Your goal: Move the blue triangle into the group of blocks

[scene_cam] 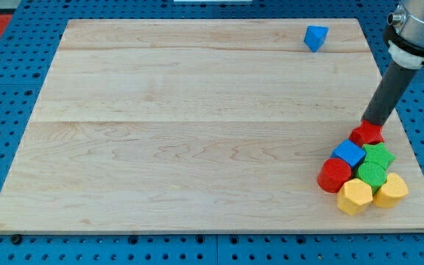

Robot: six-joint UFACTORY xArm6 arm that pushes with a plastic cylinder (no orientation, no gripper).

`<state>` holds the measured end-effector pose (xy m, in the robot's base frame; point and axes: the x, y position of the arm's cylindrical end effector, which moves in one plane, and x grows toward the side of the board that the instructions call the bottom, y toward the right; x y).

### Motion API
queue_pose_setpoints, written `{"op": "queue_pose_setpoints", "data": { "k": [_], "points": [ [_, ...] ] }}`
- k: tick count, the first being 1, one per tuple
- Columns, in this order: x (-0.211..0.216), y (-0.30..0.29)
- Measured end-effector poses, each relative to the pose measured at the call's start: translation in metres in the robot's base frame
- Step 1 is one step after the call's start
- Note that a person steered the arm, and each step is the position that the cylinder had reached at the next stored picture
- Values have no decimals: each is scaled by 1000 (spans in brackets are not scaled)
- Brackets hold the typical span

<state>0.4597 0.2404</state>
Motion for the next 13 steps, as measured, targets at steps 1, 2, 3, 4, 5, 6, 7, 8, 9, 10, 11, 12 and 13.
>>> {"op": "queue_pose_setpoints", "data": {
  "k": [1,2,3,4,5,6,7,8,9,10,11,12,13],
  "points": [
    [0,-5],
    [0,-25],
    [-4,-37],
    [-13,-39],
    [-39,-46],
    [-78,-52],
    [-117,-25],
    [-168,-2],
    [-210,0],
    [-226,-18],
    [-226,-57],
    [-226,-82],
    [-219,-83]
  ]
}}
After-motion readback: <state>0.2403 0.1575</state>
